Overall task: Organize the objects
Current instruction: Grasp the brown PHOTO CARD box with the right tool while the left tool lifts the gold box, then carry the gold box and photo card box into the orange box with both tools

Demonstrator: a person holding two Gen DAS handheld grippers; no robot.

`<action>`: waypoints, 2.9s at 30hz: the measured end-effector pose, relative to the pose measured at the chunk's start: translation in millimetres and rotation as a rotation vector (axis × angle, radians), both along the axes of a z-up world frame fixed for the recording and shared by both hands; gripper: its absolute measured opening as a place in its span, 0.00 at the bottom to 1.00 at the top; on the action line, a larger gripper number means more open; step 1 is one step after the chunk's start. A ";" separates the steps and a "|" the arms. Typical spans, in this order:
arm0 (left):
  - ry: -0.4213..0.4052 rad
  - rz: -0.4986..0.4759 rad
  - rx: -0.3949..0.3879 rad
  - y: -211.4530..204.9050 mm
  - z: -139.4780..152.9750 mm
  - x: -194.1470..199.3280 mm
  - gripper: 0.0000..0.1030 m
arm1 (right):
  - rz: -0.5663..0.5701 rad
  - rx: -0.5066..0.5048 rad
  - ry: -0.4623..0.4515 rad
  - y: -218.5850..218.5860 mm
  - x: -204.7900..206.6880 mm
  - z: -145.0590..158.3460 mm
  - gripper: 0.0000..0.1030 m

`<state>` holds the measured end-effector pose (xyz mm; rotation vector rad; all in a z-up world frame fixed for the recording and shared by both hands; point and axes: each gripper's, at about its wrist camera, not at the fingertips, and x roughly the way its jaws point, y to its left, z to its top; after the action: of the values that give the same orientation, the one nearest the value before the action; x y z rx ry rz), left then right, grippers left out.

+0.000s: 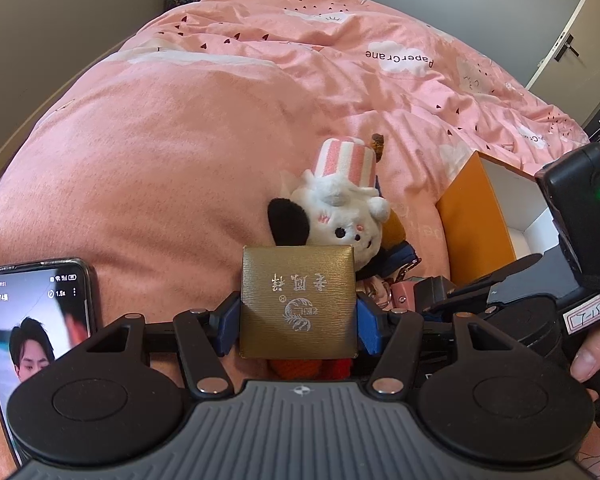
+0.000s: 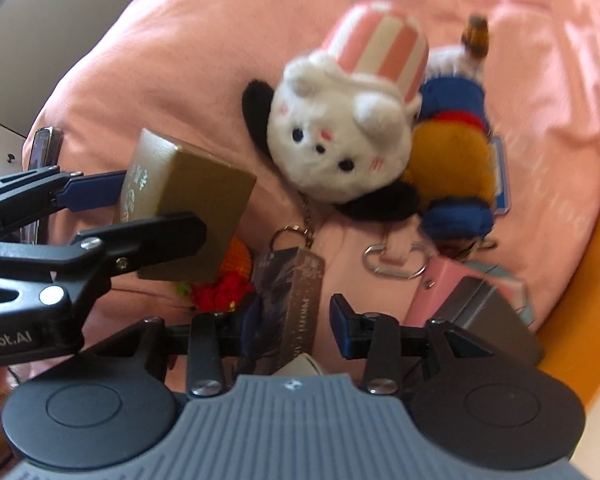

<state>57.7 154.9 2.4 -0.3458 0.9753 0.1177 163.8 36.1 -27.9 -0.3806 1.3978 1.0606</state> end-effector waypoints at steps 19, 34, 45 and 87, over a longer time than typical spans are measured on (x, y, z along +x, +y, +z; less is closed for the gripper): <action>-0.053 0.032 -0.007 -2.2 17.4 -4.1 0.65 | -0.179 0.201 -0.089 -29.3 -2.6 63.2 0.23; -0.221 -0.265 0.037 -95.4 65.2 16.4 0.65 | -0.480 0.386 -0.344 -172.4 9.6 138.3 0.23; -0.208 -0.759 0.226 -230.2 31.3 52.7 0.65 | -0.695 0.212 -0.441 -265.0 16.2 108.2 0.23; 0.098 -0.893 0.190 -244.3 -42.5 94.3 0.70 | -0.663 0.060 -0.263 -252.7 34.2 27.8 0.23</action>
<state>152.1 -89.4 -40.0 0.2896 1.1275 -0.5869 198.1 -216.6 -0.1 0.0023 1.1298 0.4831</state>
